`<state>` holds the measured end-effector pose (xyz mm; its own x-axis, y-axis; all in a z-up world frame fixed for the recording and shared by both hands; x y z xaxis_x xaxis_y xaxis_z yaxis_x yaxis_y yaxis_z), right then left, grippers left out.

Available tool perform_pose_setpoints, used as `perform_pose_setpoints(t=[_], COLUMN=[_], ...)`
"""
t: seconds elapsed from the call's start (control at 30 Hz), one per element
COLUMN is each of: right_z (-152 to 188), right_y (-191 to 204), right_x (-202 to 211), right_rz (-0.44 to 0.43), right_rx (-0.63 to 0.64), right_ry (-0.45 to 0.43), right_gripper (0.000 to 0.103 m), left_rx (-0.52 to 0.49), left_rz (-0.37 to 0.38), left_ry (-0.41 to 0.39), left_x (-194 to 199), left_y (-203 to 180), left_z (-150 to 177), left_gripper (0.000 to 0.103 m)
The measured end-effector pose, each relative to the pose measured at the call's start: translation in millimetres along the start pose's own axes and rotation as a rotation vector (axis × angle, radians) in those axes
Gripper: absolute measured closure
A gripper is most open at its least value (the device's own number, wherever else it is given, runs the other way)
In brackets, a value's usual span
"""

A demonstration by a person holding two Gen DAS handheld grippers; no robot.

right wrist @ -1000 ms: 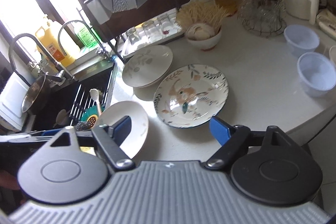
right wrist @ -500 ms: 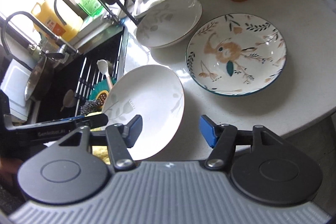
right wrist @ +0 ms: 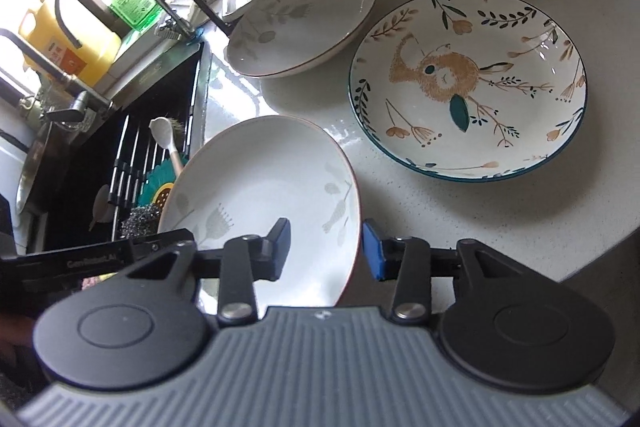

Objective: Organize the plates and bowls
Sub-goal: 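Close both grippers on the rim of the white leaf-pattern plate, then lift the white plate with both grippers and carry it over the floral plate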

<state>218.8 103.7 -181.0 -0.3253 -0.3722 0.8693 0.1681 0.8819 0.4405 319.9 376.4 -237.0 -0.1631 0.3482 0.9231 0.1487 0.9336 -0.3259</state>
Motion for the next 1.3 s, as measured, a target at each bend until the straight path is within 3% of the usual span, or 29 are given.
perform_pose_setpoints(t=[0.23, 0.43, 0.53, 0.9, 1.3], right_z=[-3.0, -2.4, -2.3, -4.3, -6.1], right_y=[-6.5, -6.6, -7.1, -2.3, 9.5], right_x=[-13.8, -16.3, -16.2, -16.7, -0.2], right_rz=[0.020, 0.033, 0.030, 0.038, 0.015], right_rx=[-0.064, -0.074, -0.071, -0.032, 0.023], right_ry=[0.018, -0.004, -0.016, 0.006, -0.017], right_gripper=[0.083, 0.088, 0.088, 0.088, 0.088], left_rx=[0.013, -0.012, -0.030, -0.055, -0.038], left_rz=[0.072, 0.072, 0.075, 0.051, 0.099], left_ry=[0.014, 0.017, 0.015, 0.023, 0.017], left_x=[-7.1, -9.5, -9.0, -3.1, 20.1], left_y=[7.6, 6.7, 3.6, 2.1, 6.2], left_z=[-12.9, -18.1, -17.7, -15.6, -21.3], left_gripper=[0.075, 0.079, 0.088, 0.088, 0.088])
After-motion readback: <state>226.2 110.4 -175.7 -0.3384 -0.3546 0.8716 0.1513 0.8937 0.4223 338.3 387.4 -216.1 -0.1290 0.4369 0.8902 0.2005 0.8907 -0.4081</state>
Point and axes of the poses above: each gripper's, at about its wrist camera, not at the fingertips, and x roughly against the way its jaws point, y to its left, z to its underside, the point moved 3 cm from there along -x, roughly the way its jaws point, and after that the axes turned 13 degrees about y, right-handed, at the moved point
